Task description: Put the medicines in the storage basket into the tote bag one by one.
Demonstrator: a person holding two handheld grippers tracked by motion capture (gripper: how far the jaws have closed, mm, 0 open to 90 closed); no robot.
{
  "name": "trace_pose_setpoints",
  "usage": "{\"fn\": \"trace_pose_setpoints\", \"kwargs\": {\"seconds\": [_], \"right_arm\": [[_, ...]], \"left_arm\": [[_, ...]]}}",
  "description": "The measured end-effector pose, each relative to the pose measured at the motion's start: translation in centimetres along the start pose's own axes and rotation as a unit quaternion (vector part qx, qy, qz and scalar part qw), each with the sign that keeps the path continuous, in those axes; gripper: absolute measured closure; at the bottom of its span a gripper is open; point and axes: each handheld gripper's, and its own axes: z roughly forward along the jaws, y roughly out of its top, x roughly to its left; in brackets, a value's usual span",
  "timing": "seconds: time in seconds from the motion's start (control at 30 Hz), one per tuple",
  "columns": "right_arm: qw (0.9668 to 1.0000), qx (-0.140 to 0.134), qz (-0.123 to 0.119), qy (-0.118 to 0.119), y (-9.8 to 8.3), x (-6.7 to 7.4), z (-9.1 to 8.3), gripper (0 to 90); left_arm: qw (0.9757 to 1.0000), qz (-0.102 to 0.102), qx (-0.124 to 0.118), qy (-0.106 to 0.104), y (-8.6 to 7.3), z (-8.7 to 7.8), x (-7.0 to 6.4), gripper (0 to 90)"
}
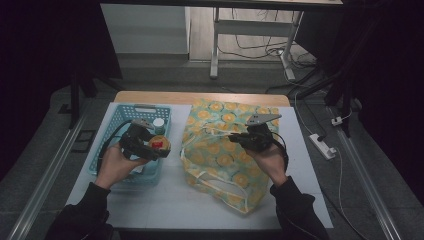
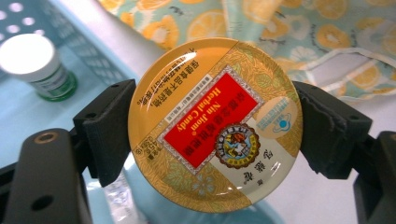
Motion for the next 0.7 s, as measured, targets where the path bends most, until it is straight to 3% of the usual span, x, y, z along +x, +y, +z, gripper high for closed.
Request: {"fn": "trace_pose_setpoints", "kwargs": {"seconds": [0.7], "right_arm": [[1.0000,0.001,-0.001,-0.002,0.0,0.1,0.2,90.0]], "left_arm": [[0.9986,0.043,0.001,-0.032,1.4,2.3,-3.7,20.2]]}}
